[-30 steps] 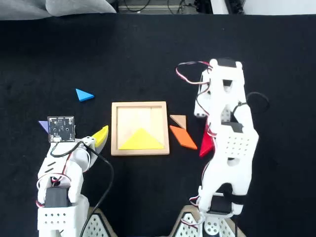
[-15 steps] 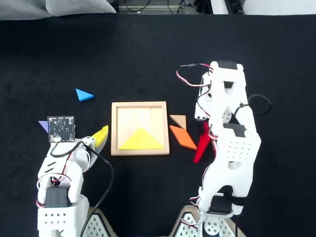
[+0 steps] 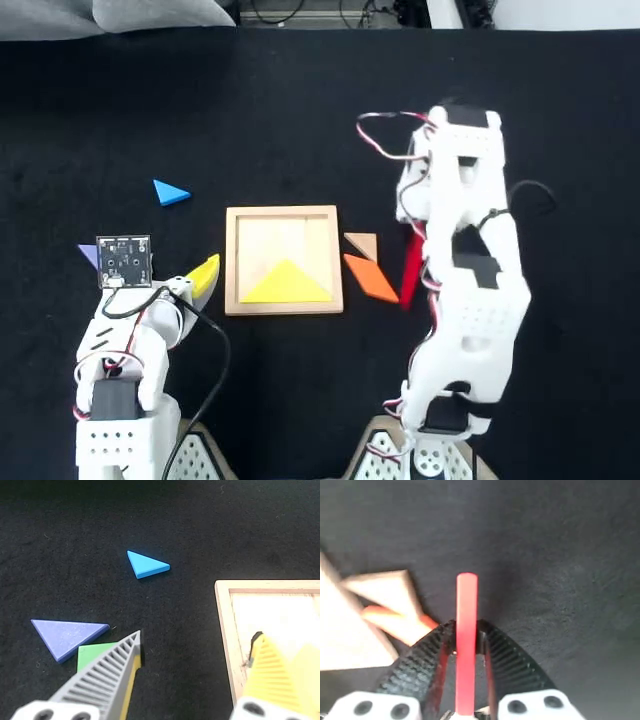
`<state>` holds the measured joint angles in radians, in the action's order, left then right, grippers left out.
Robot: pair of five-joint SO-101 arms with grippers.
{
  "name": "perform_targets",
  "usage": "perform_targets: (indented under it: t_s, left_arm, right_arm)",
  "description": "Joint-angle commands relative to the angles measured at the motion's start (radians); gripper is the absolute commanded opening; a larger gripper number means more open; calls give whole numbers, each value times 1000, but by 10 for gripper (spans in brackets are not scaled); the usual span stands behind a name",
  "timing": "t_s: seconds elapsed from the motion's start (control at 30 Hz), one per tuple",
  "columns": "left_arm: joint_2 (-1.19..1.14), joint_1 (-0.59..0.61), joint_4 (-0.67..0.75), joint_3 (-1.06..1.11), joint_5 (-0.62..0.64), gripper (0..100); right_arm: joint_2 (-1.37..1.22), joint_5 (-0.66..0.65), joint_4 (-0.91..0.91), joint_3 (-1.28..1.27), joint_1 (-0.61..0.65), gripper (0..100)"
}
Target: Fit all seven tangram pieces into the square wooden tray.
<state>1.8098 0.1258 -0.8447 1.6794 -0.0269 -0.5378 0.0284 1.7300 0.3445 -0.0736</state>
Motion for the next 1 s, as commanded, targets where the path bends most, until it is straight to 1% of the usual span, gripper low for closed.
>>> perform_targets:
  t_s: [0.0, 0.17, 0.3, 0.43, 0.57, 0.63, 0.7, 0.83, 0.97]
  left_arm:
    - [5, -2, 18, 21, -5, 338]
    - [5, -2, 18, 21, -5, 338]
    - [5, 8, 17, 21, -5, 338]
    - [8, 99, 15, 21, 5, 338]
    - [9, 263, -2, 18, 3, 338]
    - [11, 337, -38, 1, -2, 338]
    - [11, 383, -69, -7, -2, 338]
    - [11, 387, -69, -2, -2, 338]
    - [11, 325, -68, 4, -3, 338]
  right_arm:
    - [176, -44, 35, 12, 57, 28]
    - [323, -46, 35, -21, 137, 31]
    - [371, -35, 35, -8, 265, 32]
    - [344, 84, 18, 50, 393, 41]
    - [246, 198, 18, 157, 486, 87]
    - [177, 230, 20, 213, 526, 88]
    - [102, 258, 17, 274, 560, 88]
    - [-62, 287, 23, 447, 595, 74]
    - [-186, 281, 34, 591, 575, 53]
